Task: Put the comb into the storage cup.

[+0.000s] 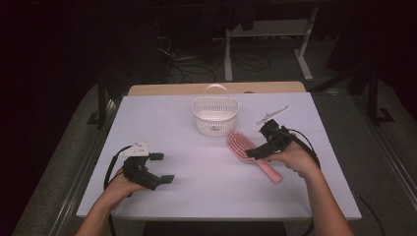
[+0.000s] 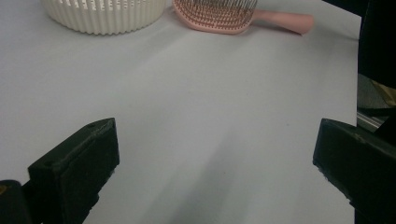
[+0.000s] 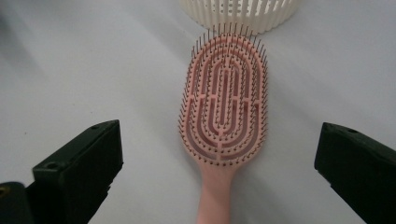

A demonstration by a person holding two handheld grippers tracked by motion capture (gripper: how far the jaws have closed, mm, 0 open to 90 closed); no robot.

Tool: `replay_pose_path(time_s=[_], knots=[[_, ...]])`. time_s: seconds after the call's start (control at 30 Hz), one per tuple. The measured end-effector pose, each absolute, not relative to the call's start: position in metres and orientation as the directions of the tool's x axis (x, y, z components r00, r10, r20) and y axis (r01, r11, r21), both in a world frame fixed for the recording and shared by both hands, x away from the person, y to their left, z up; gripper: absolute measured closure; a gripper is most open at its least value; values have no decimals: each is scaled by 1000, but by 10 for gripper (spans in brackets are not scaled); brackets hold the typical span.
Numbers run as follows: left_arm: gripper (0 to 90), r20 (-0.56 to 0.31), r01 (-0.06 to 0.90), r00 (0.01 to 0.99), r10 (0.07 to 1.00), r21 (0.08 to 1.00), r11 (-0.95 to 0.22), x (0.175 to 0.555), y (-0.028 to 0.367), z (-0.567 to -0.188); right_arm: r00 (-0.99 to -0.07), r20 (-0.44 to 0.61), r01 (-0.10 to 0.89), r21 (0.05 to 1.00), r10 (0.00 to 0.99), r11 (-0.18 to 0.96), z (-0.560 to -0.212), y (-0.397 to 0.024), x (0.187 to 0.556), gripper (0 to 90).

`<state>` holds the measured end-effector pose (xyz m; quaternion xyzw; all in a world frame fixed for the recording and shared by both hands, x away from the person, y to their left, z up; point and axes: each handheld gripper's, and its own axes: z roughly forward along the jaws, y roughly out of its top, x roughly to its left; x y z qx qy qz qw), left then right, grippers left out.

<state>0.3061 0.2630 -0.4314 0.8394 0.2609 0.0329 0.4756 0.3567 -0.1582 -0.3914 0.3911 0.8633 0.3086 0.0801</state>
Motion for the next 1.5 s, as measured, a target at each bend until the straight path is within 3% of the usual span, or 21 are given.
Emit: replay_pose_path(time_s=[0.8,1.5], knots=[[6,-193,406,862,469,817,-410,306,264,-431,-677,85,667,492,731,560,-409,-151,361,9],[6,-194,407,863,467,815,-413,306,264,-432,-671,72,701,385,738,600,-424,-150,361,116]])
